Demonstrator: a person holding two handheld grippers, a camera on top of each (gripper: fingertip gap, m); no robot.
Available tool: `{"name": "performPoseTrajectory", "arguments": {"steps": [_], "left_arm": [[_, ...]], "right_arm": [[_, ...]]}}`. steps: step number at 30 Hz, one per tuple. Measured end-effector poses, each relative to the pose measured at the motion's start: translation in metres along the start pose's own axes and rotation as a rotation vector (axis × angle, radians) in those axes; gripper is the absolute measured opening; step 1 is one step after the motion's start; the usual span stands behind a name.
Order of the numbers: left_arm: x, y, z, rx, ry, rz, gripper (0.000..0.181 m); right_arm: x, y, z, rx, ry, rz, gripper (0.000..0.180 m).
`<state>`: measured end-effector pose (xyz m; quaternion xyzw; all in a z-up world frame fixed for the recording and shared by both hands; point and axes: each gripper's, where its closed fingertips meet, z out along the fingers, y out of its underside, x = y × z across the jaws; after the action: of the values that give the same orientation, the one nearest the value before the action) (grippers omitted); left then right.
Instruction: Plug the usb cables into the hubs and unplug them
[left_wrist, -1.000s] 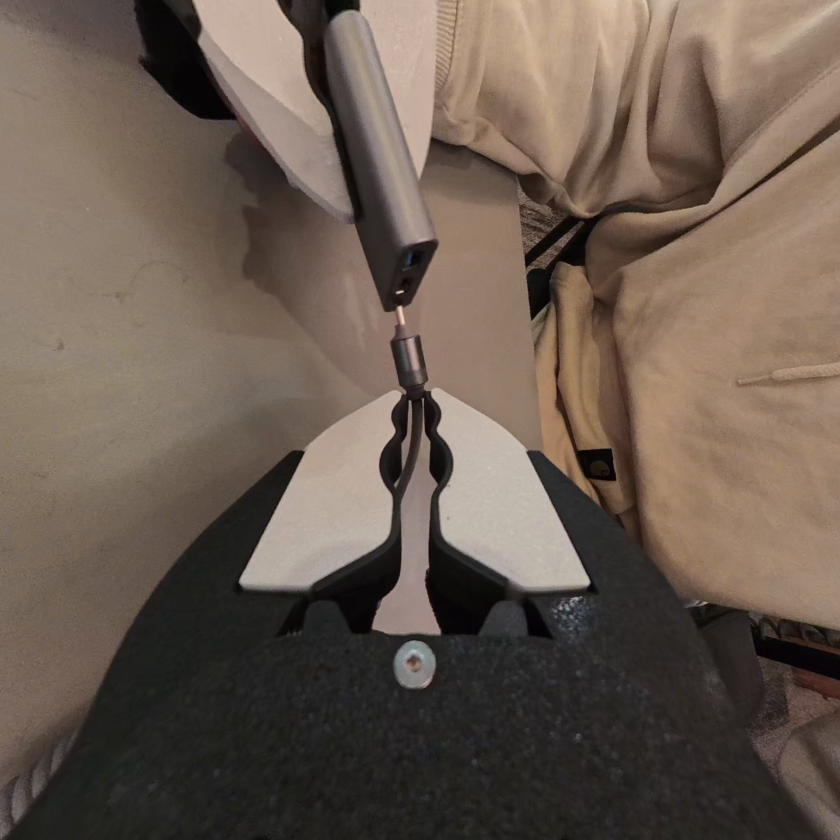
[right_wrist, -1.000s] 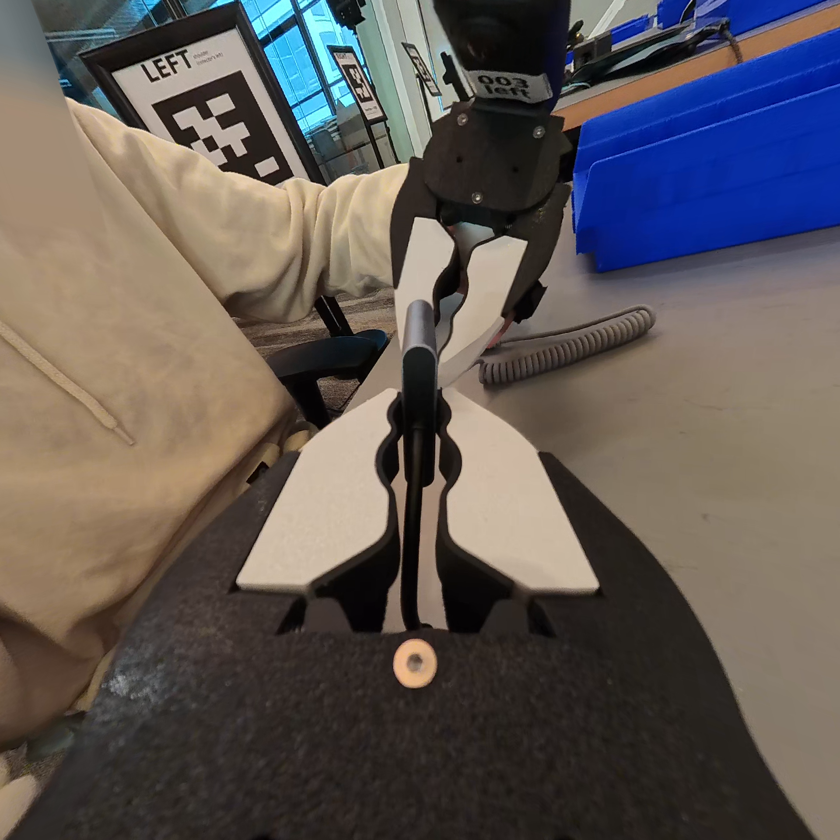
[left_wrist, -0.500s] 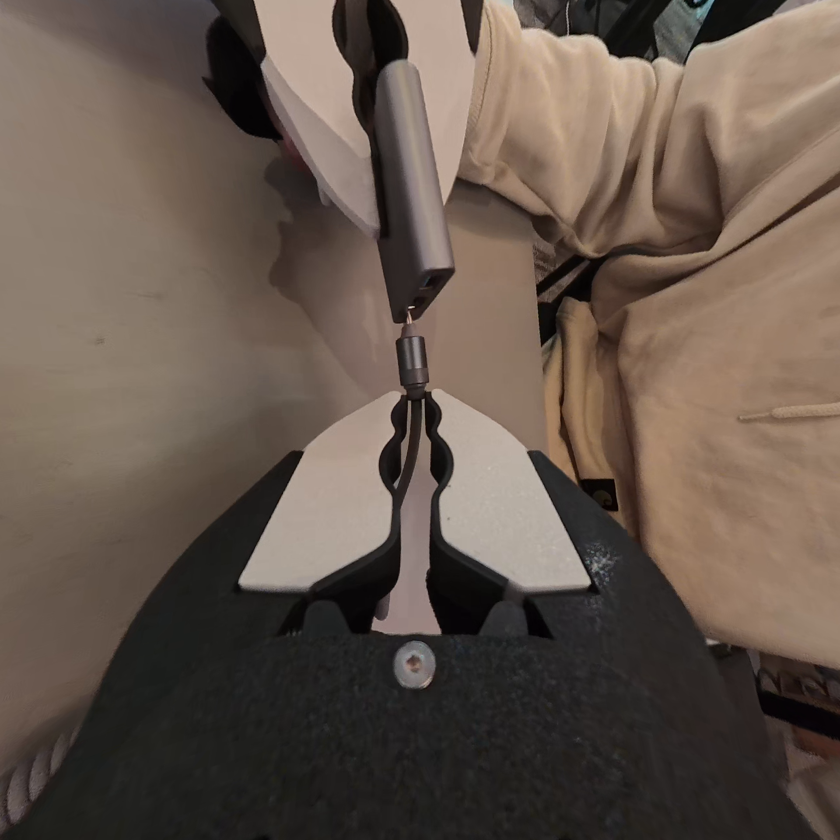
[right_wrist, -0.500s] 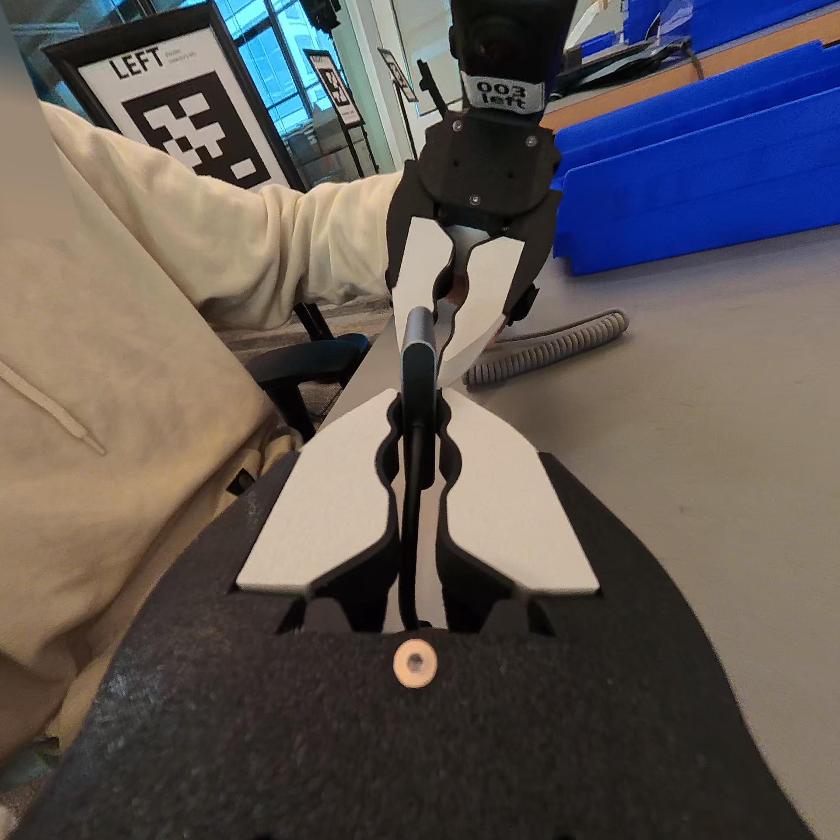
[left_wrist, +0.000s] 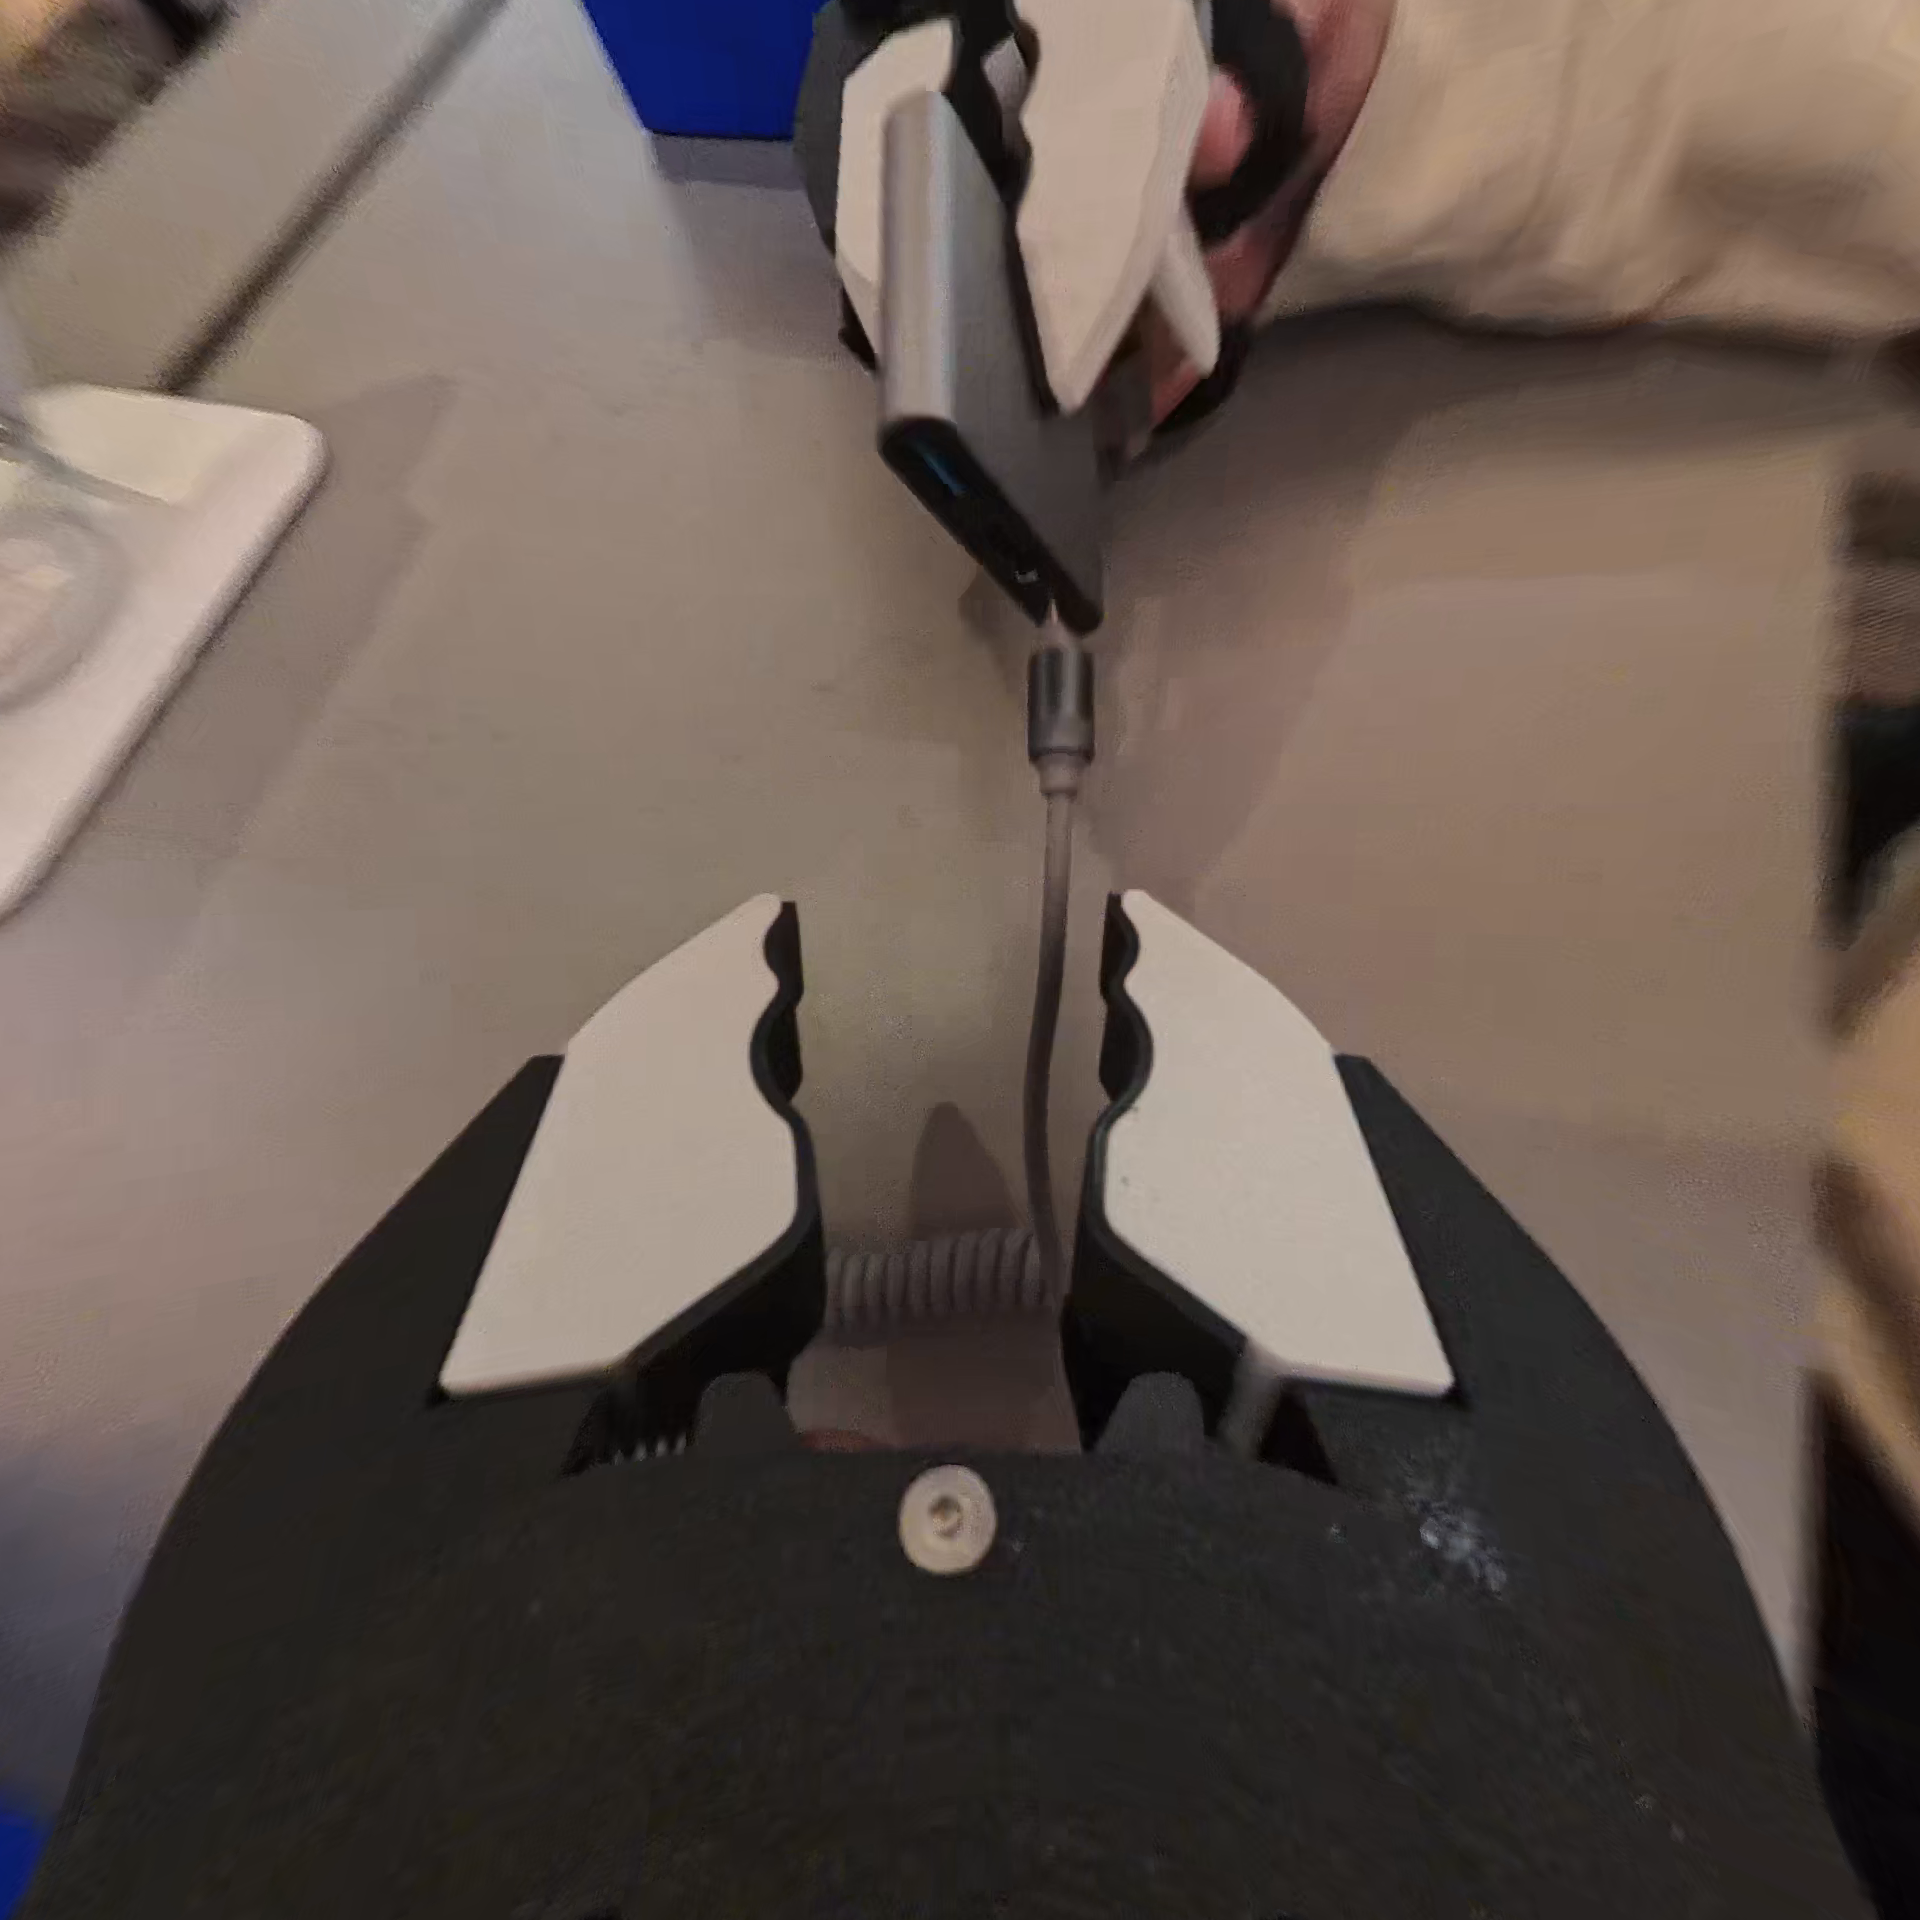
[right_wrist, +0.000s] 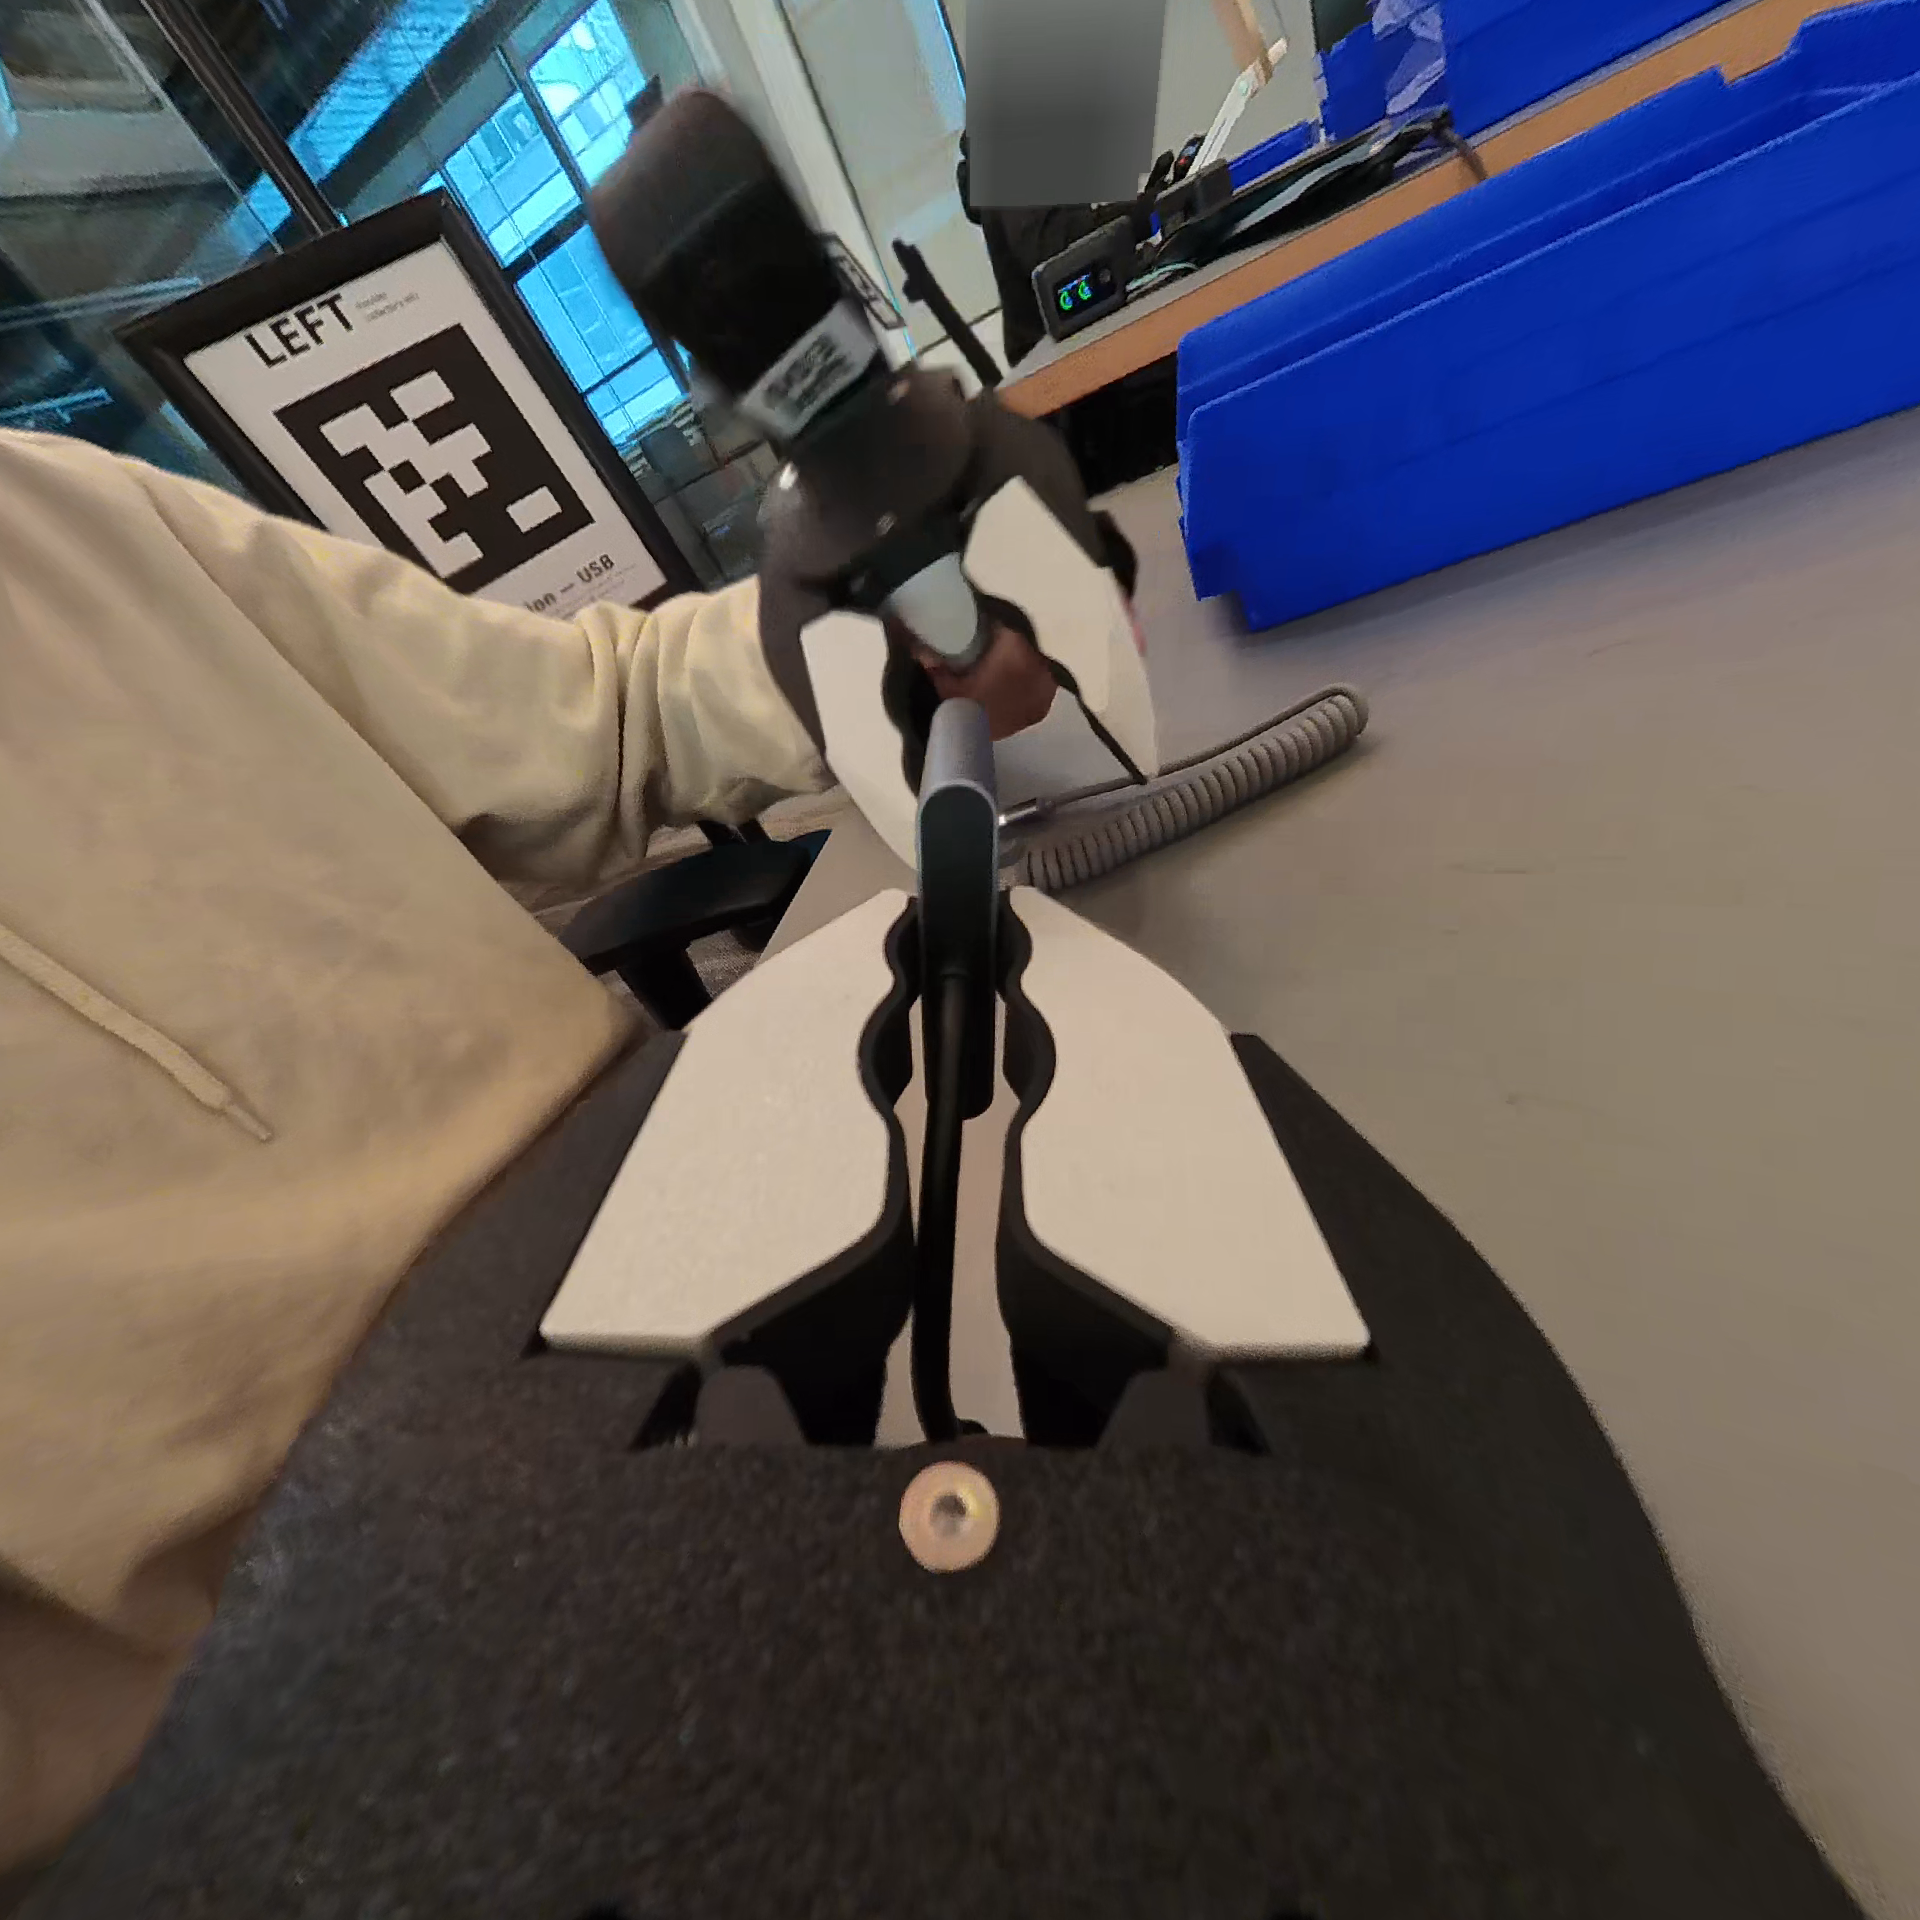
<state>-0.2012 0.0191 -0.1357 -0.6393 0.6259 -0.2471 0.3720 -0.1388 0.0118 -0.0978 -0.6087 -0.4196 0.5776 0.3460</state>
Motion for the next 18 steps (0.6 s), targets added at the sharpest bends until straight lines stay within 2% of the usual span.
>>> {"name": "performPoseTrajectory", "arguments": {"steps": [2, 5, 7, 13, 18], "left_arm": [[-0.005, 0.003, -0.001, -0.001, -0.194, 0.164, 0.055], [-0.005, -0.007, -0.010, 0.060, -0.472, 0.438, 0.042], [-0.001, -0.013, -0.012, 0.099, -0.583, 0.554, 0.030], [0.001, 0.005, 0.006, 0.030, -0.560, 0.579, 0.043], [0.002, 0.003, 0.005, 0.047, -0.552, 0.589, 0.039]], "right_arm": [[0.004, 0.000, -0.001, 0.006, 0.011, 0.023, 0.012], [0.010, 0.002, -0.002, 0.009, 0.023, 0.065, 0.012], [0.010, 0.001, -0.002, 0.019, 0.015, 0.083, 0.012], [0.011, -0.003, -0.006, 0.051, -0.001, 0.124, 0.012], [0.015, -0.002, -0.008, 0.057, -0.012, 0.170, 0.012]]}}
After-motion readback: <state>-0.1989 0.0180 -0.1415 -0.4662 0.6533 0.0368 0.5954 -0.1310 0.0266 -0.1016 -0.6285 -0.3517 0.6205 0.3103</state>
